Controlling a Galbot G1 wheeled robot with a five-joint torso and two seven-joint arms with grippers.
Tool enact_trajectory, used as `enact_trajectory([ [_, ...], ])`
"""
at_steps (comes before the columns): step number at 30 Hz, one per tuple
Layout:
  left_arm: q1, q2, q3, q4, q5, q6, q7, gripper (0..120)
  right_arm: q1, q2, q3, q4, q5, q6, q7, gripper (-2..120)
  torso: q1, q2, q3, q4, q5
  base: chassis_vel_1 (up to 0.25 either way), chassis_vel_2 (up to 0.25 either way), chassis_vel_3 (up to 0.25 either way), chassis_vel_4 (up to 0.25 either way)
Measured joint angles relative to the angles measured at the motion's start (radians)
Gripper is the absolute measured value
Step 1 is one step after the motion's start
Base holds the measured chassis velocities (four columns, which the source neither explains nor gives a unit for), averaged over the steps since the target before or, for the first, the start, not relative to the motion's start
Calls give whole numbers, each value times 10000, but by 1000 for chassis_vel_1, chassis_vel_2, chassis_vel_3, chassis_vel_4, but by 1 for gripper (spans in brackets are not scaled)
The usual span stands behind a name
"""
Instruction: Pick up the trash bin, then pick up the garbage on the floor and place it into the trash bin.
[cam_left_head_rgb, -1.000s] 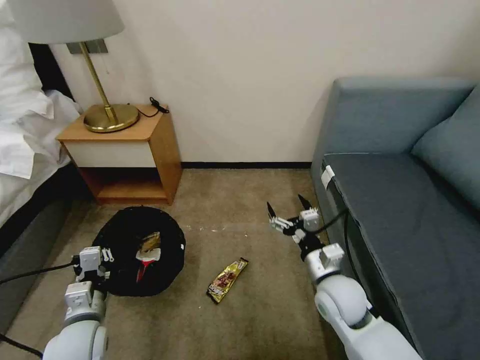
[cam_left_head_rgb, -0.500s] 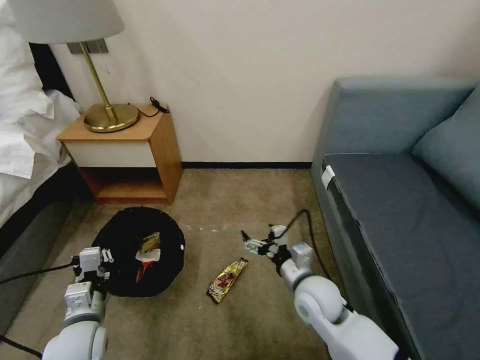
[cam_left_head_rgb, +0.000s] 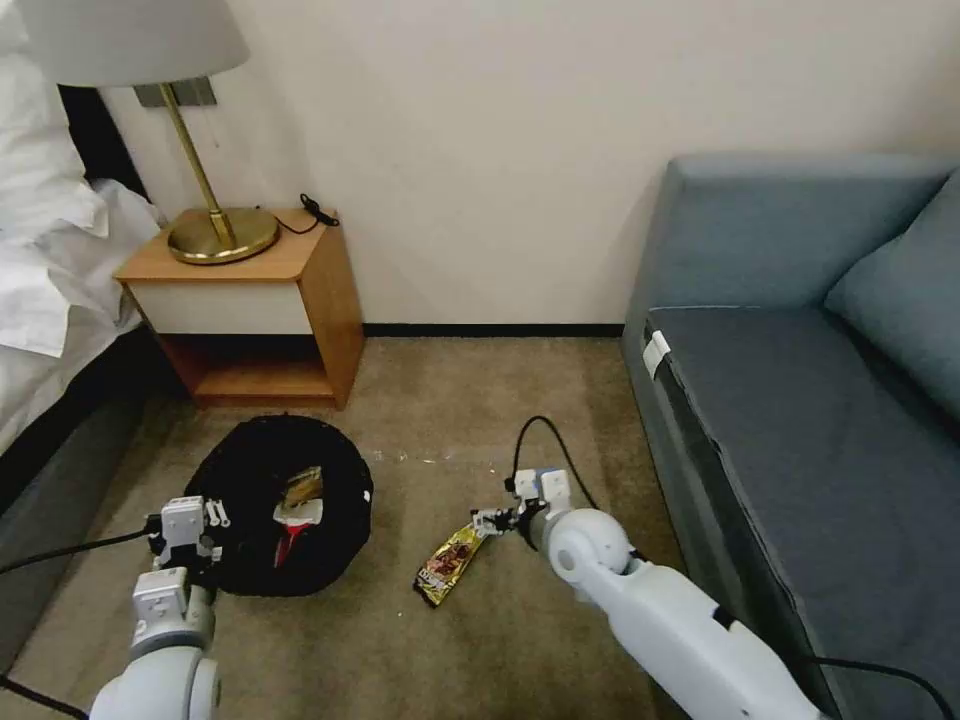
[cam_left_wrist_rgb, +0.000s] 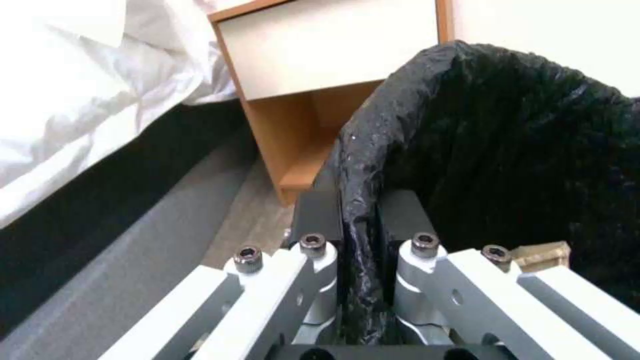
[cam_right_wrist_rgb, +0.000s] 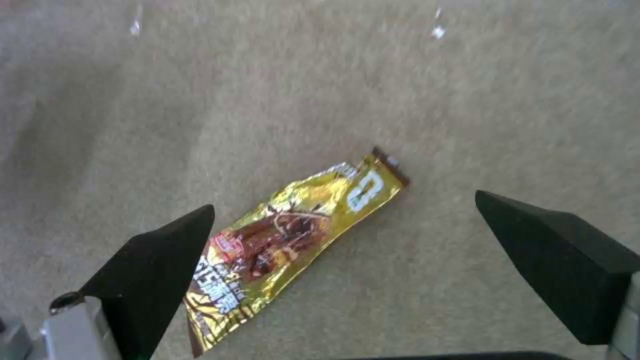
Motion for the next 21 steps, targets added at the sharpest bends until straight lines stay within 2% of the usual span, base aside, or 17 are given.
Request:
enact_trajectory([
  [2, 1, -1, -7, -8, 3, -6, 0, 7, 82, 111, -5, -196, 66, -46, 2, 100, 0, 0, 0, 0, 0, 0, 0, 0, 0],
  [9, -42, -117, 0, -29, 109, -18, 0, 7, 155, 1408, 546, -1427, 61, 51, -101, 100, 0, -1, 0, 0, 0, 0, 0, 0, 0],
  [14, -26, -180, 9, -45, 213, -18, 1, 7, 42, 2181, 709, -2261, -659, 313, -367, 100, 1, 0, 0, 0, 0, 0, 0, 0, 0],
  [21, -1, -161, -35, -118, 190, -18, 2, 7, 20, 2461, 682, -3035, -1391, 508, -462, 100, 1, 0, -1, 0, 0, 0, 0, 0, 0],
])
